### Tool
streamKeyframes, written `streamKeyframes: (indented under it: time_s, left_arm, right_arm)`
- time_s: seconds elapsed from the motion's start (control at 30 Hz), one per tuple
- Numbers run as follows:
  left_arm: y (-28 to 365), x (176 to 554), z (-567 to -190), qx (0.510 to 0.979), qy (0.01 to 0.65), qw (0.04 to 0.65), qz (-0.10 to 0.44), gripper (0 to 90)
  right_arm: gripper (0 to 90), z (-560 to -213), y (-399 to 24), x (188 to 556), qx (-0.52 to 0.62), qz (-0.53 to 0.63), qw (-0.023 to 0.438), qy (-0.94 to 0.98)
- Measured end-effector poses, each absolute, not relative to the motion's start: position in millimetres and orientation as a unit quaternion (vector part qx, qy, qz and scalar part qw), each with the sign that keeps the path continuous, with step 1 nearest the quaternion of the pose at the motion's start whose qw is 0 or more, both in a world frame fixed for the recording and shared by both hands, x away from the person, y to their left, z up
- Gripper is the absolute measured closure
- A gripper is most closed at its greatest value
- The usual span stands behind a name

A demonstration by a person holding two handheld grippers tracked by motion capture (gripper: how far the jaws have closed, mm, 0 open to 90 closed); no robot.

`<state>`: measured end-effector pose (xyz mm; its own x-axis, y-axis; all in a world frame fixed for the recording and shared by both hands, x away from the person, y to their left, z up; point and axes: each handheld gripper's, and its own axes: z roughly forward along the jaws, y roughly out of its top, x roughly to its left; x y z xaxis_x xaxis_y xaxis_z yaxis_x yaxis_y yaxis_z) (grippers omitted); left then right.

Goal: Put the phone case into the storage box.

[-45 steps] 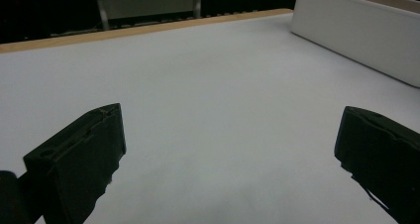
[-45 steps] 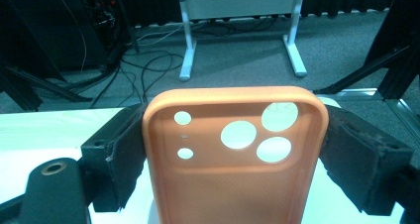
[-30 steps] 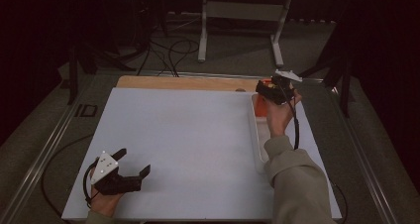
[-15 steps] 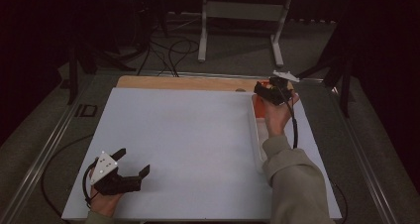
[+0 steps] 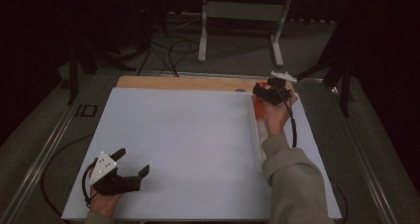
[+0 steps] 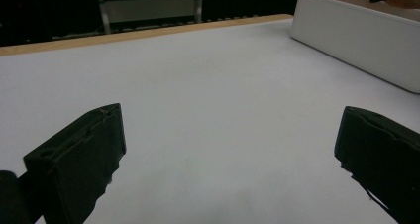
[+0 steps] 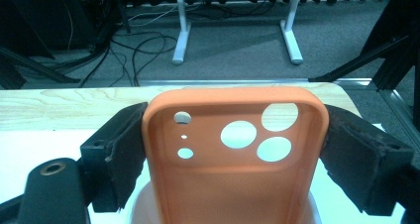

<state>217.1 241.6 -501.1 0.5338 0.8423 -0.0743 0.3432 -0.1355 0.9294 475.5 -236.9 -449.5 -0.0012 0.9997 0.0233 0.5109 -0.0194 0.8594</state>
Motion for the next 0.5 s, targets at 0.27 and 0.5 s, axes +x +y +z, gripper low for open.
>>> streamKeyframes:
  time_s: [0.27, 0.5]
  left_arm:
    - [241.7, 216.9, -501.2, 0.713, 0.416, 0.509, 0.245, 0.3]
    - [241.7, 216.7, -501.0, 0.713, 0.416, 0.509, 0.245, 0.3]
  right_arm:
    - [15.6, -454.3, -236.3, 477.1, 0.619, 0.348, 0.339, 0.617]
    - [15.4, -455.2, -235.9, 477.0, 0.617, 0.349, 0.339, 0.618]
